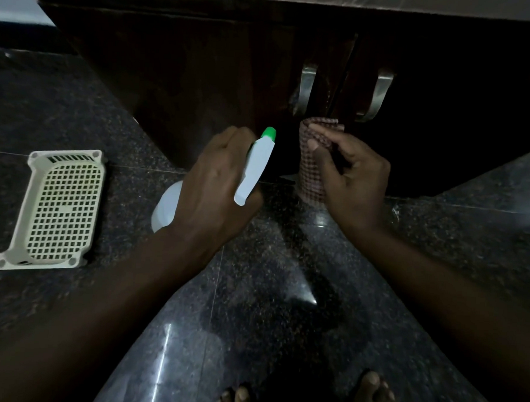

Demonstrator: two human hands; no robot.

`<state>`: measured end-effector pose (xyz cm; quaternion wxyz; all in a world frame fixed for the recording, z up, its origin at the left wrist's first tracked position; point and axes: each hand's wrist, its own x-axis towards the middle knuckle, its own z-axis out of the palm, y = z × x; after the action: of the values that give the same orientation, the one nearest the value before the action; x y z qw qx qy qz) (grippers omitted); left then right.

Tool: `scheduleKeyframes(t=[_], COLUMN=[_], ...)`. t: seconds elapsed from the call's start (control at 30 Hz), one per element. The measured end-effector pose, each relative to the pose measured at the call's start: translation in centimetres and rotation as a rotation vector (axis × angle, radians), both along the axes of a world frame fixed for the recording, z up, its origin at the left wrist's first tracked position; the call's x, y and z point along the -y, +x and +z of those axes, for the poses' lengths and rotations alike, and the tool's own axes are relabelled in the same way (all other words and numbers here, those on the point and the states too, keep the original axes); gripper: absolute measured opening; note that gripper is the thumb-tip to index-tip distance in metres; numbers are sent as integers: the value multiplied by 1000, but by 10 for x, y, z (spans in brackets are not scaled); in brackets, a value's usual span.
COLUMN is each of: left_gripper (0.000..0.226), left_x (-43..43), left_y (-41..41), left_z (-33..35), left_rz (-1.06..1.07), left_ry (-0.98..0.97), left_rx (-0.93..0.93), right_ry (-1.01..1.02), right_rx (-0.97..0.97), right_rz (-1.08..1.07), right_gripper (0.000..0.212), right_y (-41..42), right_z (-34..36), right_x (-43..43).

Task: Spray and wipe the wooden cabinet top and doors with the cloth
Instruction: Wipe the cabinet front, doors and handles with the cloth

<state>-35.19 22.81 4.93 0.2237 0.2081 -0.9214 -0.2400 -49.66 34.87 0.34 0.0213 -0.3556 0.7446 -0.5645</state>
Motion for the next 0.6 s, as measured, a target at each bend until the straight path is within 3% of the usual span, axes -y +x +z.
scheduleKeyframes(t=[0.27, 0.43, 0.6], left_gripper=[13, 11, 22], left_x=[-1, -2, -2], left_y=[0, -2, -1], left_z=[1, -1, -2], left_rz=[-16, -24, -22], left_ry=[-43, -78, -81], left_rx=[28, -13, -72], right_ry=[-149, -152, -183], right_rx=[299, 331, 395], right_rz=[-117, -102, -104], right_gripper=[30, 28, 28], right_y=[7, 11, 11], right_z=[12, 12, 14], right_x=[4, 5, 1])
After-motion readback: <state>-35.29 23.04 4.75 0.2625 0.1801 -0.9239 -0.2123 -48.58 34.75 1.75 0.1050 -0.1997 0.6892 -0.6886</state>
